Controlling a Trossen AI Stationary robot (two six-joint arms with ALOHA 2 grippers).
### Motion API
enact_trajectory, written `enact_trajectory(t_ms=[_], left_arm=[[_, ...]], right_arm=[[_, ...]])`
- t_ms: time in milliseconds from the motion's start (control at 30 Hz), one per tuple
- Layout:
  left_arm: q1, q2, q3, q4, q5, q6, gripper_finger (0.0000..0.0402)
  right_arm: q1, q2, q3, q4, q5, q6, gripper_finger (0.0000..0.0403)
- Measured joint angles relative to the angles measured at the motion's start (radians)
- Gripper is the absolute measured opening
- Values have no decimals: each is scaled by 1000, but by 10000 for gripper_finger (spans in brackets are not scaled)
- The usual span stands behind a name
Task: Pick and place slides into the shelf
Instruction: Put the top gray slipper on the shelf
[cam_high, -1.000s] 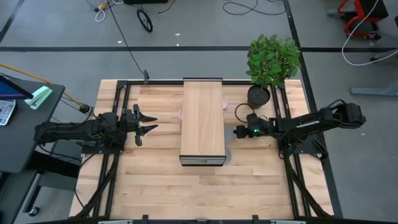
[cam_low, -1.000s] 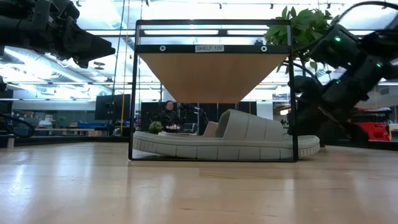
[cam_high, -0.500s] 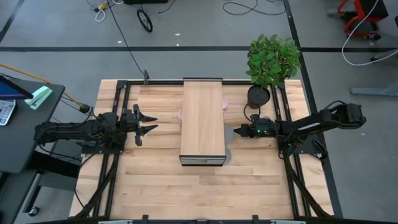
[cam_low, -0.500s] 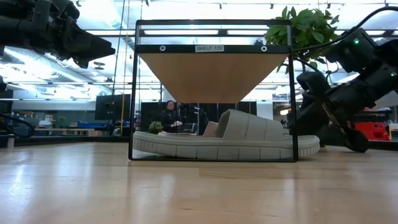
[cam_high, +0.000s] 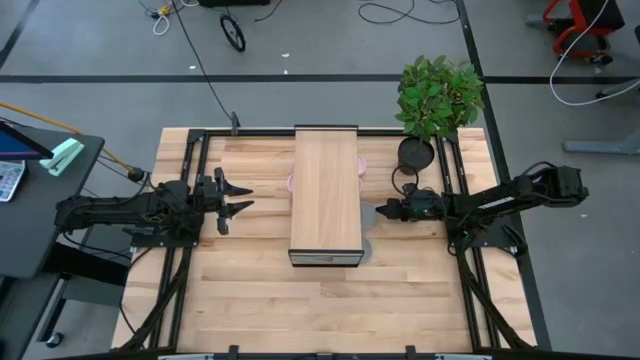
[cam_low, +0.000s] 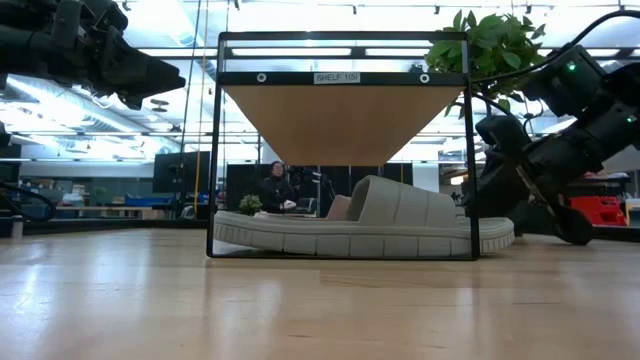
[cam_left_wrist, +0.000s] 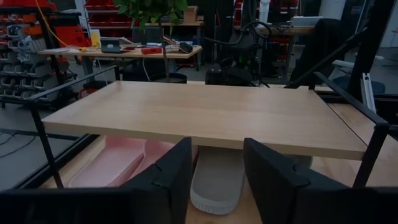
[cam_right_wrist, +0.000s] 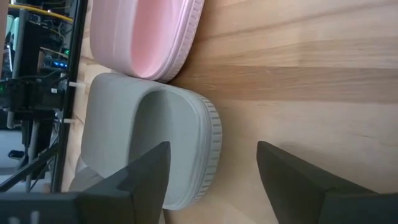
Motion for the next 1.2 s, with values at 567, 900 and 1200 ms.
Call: enact_trajectory(t_ms=[567,900,1200], left_arm=[[0,0,0,2,0,3,143],[0,0,0,3,0,3,148],[0,0,0,3,0,3,137]], right_arm=[[1,66,17,30,-12,-3,242],[0,71,78,-76,-39,-39,242],[1,150,123,-92,-34,-48,242]])
